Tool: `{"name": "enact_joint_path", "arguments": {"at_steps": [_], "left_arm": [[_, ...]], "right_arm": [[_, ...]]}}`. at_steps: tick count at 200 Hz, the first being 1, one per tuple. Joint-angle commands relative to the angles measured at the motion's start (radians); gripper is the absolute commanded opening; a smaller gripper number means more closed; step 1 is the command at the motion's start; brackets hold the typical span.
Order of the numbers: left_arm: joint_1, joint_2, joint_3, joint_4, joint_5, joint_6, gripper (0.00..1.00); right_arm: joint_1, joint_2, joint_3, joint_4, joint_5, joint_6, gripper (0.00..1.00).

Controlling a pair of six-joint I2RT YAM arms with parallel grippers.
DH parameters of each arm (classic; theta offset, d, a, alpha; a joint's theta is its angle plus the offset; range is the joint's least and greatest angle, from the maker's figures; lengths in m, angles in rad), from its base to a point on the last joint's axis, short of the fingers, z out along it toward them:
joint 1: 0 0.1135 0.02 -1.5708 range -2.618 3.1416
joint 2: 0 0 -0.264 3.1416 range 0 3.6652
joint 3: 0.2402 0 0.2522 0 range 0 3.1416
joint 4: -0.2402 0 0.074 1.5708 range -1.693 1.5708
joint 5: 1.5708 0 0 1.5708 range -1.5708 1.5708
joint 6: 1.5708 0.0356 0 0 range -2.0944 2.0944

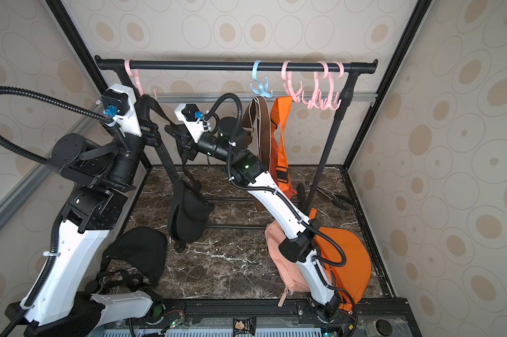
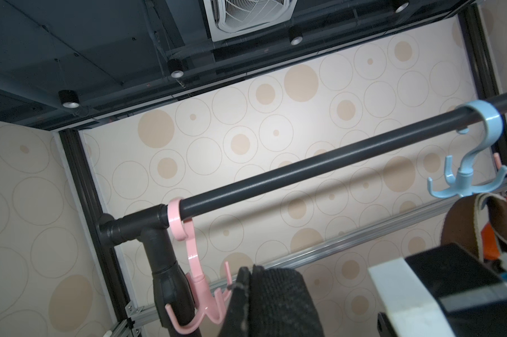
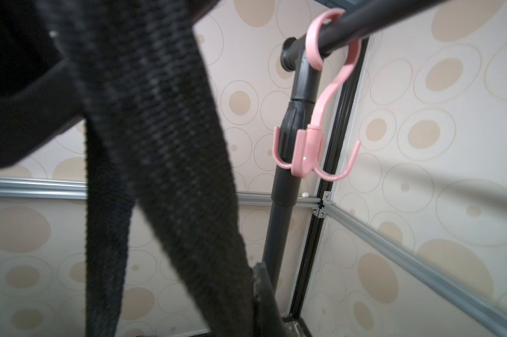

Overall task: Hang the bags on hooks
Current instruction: Adjust the bag.

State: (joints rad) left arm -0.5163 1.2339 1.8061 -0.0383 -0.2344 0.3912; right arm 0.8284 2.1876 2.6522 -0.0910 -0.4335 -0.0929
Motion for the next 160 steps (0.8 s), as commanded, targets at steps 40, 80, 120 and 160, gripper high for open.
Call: {"name": "enact_joint_path", "arguments": {"at_steps": [40, 80, 120, 160], "left_arm": [[-0.005, -0.098, -0.167, 0.041, -0.103, 0.041, 0.61], [-0.004, -0.187, -0.329, 0.072, -0.123, 0.03, 1.0], [0.01, -0.253, -0.41, 0.132, -0.212, 0.007, 1.0], [0.091, -0.186, -0.301, 0.035, -0.107, -0.155, 1.0]], "right_arm": [[0.0, -0.201, -0.126, 0.091, 0.199, -0.06, 0.0], [-0.002, -0.245, -0.05, 0.015, 0.169, -0.061, 0.0], [-0.001, -0.305, -0.082, -0.05, 0.11, -0.051, 0.0], [0.001, -0.405, -0.213, -0.056, 0.082, -0.095, 0.0]]}}
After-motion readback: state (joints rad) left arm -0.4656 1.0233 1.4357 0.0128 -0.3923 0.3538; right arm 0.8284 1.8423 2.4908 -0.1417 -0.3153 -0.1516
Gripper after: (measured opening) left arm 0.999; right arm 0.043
